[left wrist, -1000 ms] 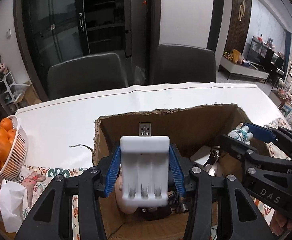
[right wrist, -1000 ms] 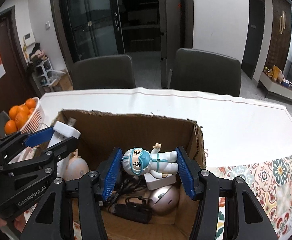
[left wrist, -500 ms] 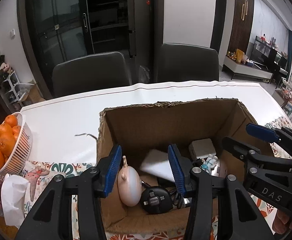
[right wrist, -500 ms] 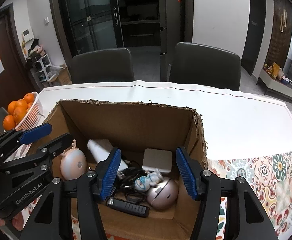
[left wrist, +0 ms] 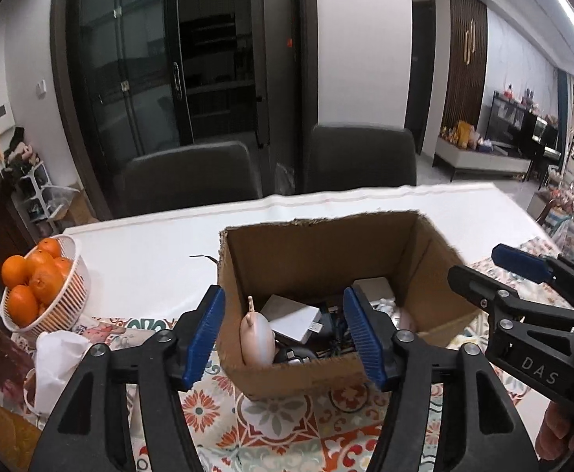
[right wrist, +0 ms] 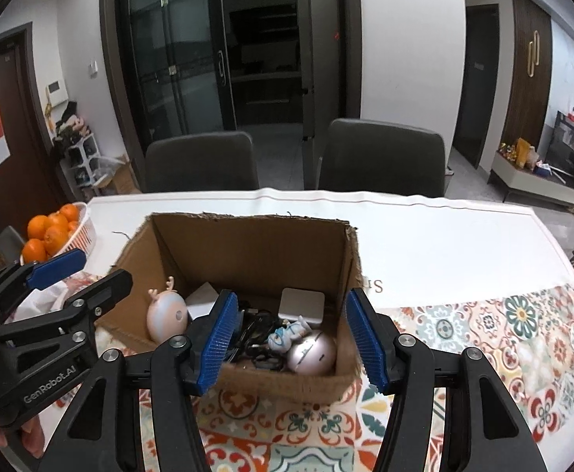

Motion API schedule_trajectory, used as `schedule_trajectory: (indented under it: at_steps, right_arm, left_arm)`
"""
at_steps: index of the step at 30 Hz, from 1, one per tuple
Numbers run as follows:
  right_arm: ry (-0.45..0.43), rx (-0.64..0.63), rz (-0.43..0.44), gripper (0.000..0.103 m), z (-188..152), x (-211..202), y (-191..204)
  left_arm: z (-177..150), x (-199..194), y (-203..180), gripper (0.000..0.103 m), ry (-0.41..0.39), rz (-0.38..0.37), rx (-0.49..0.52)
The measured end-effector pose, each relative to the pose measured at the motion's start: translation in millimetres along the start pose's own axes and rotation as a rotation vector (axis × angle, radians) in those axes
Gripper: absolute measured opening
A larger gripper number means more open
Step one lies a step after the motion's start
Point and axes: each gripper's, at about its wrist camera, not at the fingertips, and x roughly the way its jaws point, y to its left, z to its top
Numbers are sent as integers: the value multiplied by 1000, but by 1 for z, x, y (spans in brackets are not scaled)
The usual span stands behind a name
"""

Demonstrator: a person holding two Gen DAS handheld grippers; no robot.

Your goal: Organize rigid objects

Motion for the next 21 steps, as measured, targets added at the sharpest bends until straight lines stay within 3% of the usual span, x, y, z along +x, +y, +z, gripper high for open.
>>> schedule_trajectory:
  at_steps: [9,21]
  right_arm:
    - [-115,-4,-32,65,-22,-71,12]
    - [-243,-12,-53,88,-64,-146,28]
  left_arm:
    - [-27,-77,1,78,-125,28,-17]
    - [-74,-159,1,101,-287,118,-11]
